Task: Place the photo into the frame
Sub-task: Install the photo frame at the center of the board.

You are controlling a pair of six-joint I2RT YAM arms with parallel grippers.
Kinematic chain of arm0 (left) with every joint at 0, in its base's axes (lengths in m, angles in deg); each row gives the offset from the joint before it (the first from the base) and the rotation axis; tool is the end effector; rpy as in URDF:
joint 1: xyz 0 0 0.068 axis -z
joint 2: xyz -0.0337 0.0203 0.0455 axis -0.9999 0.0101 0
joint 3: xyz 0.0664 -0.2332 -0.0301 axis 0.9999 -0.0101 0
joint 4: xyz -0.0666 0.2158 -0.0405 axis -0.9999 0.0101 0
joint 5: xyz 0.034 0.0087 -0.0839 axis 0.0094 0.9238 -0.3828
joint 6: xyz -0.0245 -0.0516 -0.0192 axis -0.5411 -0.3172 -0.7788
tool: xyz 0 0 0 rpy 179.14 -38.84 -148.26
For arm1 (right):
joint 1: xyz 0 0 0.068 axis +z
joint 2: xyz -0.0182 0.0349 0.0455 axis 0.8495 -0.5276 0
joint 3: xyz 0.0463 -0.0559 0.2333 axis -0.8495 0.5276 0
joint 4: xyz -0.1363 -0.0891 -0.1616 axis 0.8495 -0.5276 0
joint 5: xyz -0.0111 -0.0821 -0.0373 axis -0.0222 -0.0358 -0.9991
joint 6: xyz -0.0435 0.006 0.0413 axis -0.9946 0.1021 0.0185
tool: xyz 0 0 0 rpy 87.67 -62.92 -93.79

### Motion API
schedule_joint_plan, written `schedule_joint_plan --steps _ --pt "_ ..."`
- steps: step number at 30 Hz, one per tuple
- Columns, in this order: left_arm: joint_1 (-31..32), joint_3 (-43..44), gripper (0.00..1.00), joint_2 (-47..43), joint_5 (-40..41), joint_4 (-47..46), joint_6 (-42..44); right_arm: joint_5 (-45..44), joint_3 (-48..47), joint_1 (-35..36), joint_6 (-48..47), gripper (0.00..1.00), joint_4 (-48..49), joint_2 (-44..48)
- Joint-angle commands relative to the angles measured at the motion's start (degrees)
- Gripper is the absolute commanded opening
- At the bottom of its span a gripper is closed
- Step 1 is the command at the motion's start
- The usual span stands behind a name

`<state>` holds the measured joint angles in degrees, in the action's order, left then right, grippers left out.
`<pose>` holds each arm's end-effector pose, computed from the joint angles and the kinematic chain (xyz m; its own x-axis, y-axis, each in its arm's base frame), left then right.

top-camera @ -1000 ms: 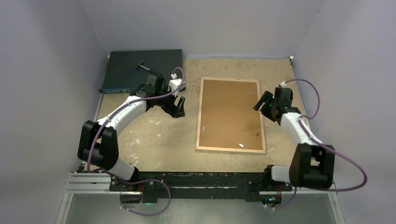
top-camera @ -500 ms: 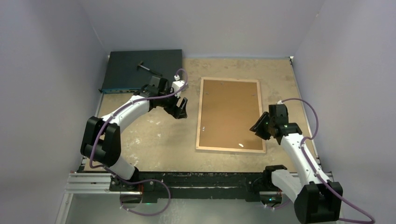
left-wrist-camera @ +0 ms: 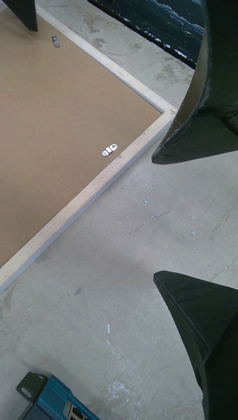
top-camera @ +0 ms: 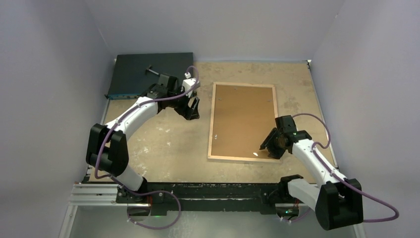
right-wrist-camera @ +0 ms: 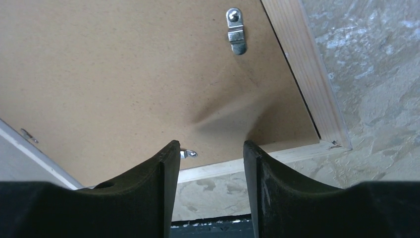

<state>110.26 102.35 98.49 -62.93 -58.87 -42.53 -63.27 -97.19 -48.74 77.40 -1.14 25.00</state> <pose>0.2859 -0.1329 0.2360 -0.6115 0.3741 -0.6973 0.7141 0.6403 -0.2828 0.1703 0.0288 0.1723 -0.7038 0.6385 -0.3113 0.5320 0.7642 0.3645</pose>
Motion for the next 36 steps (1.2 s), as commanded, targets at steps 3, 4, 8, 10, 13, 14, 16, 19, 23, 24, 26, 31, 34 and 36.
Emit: schedule_joint_plan --steps 3,4,8,10,13,14,16,19,23,24,26,31,34,36 --pt "-1.92 3.79 0.77 0.76 -2.04 0.93 1.83 -4.22 1.33 3.52 5.28 0.55 0.72 -1.52" --pt "-2.17 4.32 0.77 0.86 -2.08 1.47 2.01 -4.67 1.35 4.24 5.8 0.55 0.94 -2.16" --pt "-3.5 5.92 0.77 1.21 -2.92 2.01 2.33 -7.64 0.39 5.61 6.86 0.55 1.86 -5.73" --pt "-4.12 6.14 0.77 1.47 -3.48 2.23 2.6 -7.88 0.0 5.75 7.01 0.55 2.87 -7.15" --pt "-4.77 6.34 0.77 1.85 -4.02 2.81 3.42 -7.17 -0.22 6.44 8.12 0.51 2.96 -7.79" --pt "-4.87 6.32 0.77 1.98 -4.22 3.08 3.72 -7.21 -1.07 7.01 8.44 0.5 2.54 -7.3" --pt "-4.87 6.31 0.77 2.2 -4.44 3.6 4.34 -7.84 -4.26 8.29 8.94 0.5 0.53 -5.64" --pt "-4.92 5.01 0.77 2.76 -5.51 3.6 4.68 -7.89 -10.91 9.51 8.25 0.5 -2.58 -4.21" --pt "-3.87 1.13 0.77 3.78 -8.8 0.66 2.1 -5.63 -15.43 11.68 7.93 0.48 -0.44 -4.71" --pt "-3.17 0.78 0.77 4.14 -8.89 0.06 1.91 -5.0 -15.54 12.02 7.68 0.46 1.62 -5.49" --pt "-2.4 0.35 0.77 4.33 -9.32 -0.88 1.04 -3.81 -15.87 12.8 7.08 0.42 5.72 -8.19" --pt "-1.44 -1.52 0.78 4.61 -9.93 -3.15 -0.78 -2.83 -18.39 17.0 5.96 0.42 15.21 -16.9" --pt "-0.44 -2.52 0.78 5.7 -9.84 -3.47 -0.95 -2.34 -19.47 20.34 5.6 0.42 19.26 -23.32" --pt "0.02 -4.61 0.78 5.59 -10.01 -4.91 -1.78 -1.12 -19.44 22.52 5.65 0.42 22.7 -25.98"
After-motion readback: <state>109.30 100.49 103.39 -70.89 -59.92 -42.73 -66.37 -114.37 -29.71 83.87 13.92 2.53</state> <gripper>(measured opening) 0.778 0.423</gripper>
